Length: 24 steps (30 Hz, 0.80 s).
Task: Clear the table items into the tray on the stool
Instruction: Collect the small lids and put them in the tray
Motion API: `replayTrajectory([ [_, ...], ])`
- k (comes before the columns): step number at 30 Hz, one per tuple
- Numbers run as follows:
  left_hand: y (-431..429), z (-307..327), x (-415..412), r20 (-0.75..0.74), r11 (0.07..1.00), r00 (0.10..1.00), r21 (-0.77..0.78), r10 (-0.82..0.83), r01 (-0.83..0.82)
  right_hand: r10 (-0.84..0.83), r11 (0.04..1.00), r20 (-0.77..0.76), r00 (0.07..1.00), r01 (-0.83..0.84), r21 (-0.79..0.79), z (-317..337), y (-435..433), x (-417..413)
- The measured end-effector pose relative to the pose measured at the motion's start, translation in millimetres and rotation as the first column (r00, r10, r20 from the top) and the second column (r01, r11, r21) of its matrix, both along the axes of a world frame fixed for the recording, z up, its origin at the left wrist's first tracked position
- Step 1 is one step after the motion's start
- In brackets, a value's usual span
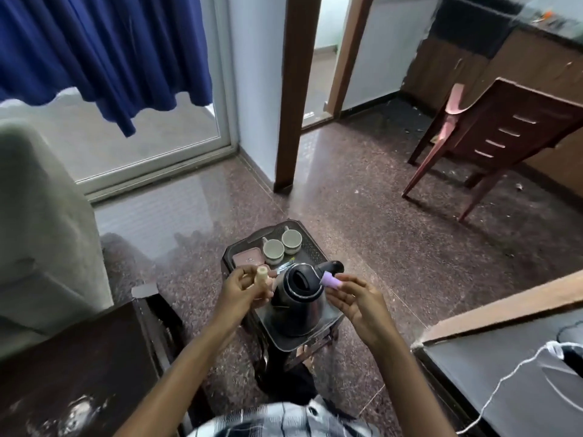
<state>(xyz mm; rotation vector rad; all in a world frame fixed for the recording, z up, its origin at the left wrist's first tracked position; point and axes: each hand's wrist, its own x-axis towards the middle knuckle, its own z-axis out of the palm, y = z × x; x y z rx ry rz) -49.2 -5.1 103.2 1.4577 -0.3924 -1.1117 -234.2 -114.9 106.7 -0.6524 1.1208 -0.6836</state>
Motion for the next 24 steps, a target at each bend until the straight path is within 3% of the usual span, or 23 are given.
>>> replayTrajectory([
  [10,-93,-2,9,0.075,0.984,0.987,0.101,0.143,-0.15,0.054,0.999,-0.181,0.982,-0.052,0.013,-40,-120,25],
  [16,-94,-14,12,0.084,0.963,0.977,0.176,0.194,-0.206,0.231,0.973,-0.286,0.93,-0.224,0.059,-86,-154,58],
  [21,-93,-10,25,0.081,0.943,0.961,0.187,0.265,-0.276,0.389,0.897,-0.491,0.779,-0.443,0.007,-127,-166,94],
  [24,-91,-8,37,0.084,0.937,0.959,0.205,0.272,-0.284,0.409,0.811,-0.684,0.604,-0.585,-0.032,-144,-173,111],
])
